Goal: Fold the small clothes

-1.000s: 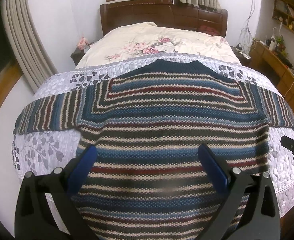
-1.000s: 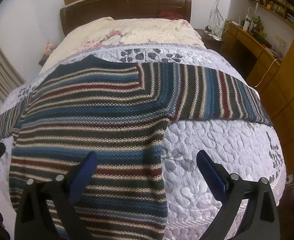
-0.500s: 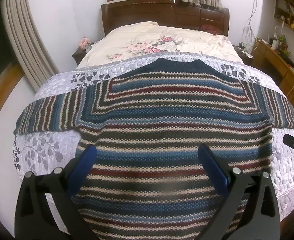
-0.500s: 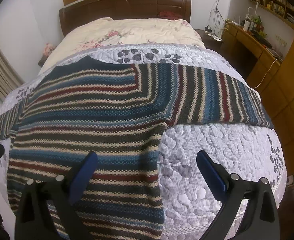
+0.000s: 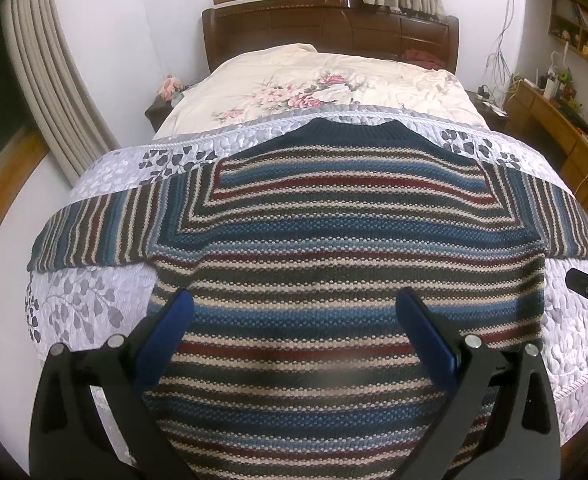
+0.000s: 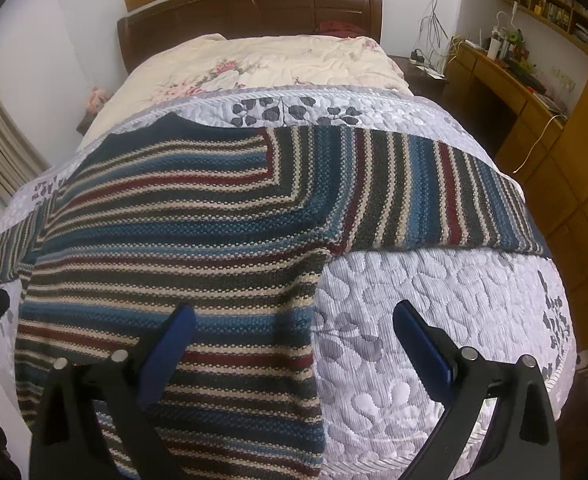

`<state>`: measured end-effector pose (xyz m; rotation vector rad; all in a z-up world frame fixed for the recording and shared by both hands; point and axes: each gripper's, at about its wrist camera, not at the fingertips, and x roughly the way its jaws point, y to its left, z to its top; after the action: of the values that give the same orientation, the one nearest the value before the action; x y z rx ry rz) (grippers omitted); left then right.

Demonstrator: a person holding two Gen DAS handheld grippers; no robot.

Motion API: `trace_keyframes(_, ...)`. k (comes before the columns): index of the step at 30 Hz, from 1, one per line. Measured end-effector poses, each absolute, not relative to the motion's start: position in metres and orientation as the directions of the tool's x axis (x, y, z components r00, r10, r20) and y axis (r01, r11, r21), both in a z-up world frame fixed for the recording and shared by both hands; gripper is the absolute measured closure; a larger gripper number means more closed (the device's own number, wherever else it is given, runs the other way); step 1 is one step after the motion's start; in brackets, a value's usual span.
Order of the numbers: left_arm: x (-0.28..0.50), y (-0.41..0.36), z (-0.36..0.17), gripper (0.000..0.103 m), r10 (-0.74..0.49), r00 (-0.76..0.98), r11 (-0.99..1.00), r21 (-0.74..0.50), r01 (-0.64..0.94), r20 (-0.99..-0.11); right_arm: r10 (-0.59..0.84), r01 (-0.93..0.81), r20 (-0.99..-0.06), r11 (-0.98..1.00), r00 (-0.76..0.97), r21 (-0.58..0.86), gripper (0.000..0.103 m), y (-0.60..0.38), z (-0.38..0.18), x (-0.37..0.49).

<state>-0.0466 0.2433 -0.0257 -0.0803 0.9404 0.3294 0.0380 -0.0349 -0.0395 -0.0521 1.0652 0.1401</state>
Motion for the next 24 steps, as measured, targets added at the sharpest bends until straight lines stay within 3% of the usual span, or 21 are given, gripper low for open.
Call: trace_keyframes(24, -0.032, 0.226, -0.031, 0.003, 0.248, 0.529, 0.946, 0.086, -0.313, -0.812, 0.135, -0.117, -0.878, 0.989, 0.46, 0.09, 0.004, -0.078, -0.055, 0.069)
